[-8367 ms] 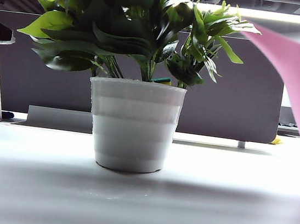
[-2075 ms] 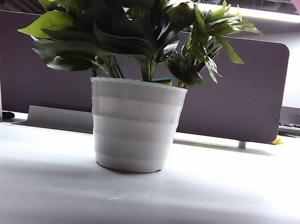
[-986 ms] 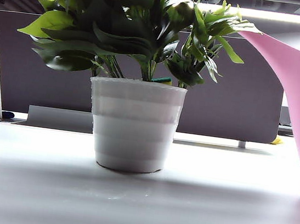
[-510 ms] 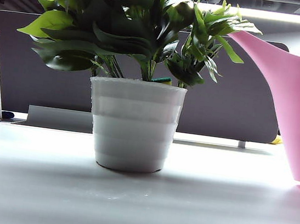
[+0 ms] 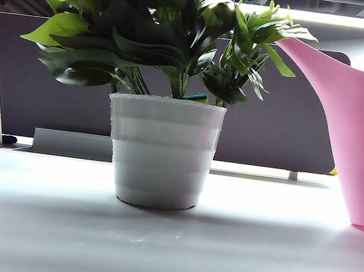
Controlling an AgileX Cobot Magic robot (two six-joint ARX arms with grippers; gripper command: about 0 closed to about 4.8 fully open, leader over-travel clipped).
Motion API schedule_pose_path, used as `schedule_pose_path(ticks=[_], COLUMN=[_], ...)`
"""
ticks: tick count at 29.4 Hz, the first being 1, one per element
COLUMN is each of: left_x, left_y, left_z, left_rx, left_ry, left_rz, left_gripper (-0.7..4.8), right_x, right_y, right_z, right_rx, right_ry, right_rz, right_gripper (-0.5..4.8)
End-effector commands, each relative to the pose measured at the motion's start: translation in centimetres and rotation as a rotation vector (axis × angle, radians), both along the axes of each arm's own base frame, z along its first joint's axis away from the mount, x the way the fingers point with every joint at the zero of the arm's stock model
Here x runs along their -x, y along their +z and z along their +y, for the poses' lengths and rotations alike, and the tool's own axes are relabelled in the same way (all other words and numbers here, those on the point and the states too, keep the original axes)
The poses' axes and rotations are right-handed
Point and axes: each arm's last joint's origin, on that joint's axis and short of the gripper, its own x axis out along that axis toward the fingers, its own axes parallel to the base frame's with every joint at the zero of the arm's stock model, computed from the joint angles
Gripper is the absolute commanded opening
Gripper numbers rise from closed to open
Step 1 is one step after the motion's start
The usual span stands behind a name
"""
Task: Pick up the watering can from the table, water the potted plant, and put the can back.
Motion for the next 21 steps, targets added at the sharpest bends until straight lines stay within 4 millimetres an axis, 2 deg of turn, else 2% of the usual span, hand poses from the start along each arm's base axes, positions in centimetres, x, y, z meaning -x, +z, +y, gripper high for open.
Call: schedule_pose_path(ticks=[1, 11, 14, 15, 21], left_x=[0.0, 0.0, 0.0, 0.0, 0.0], left_y=[0.1, 0.1, 0.1, 0.1, 0.1], left_z=[0.0, 0.0, 0.0, 0.0, 0.0], left_rx=[0.008, 0.008, 0.008, 0.008, 0.008], left_ry=[-0.002, -0.002, -0.002, -0.002, -0.002], left_rz=[-0.008, -0.008, -0.008, -0.008, -0.008], left_gripper=[-0.05, -0.05, -0.05, -0.05, -0.05], right_x=[0.2, 1.3, 1.3, 1.3, 1.5], right_y=[0.6, -0.8, -1.3, -1.4, -2.0], right_z=[0.1, 0.4, 0.5, 0.5, 0.6], right_rx=[-0.023, -0.051, -0.072, -0.085, -0.107], right_ry=[0.012, 0.011, 0.034, 0.037, 0.057], right_rz=[-0.066, 0.004, 0.047, 0.056, 0.095], right_gripper=[1.00, 1.28, 2.02, 2.12, 2.12])
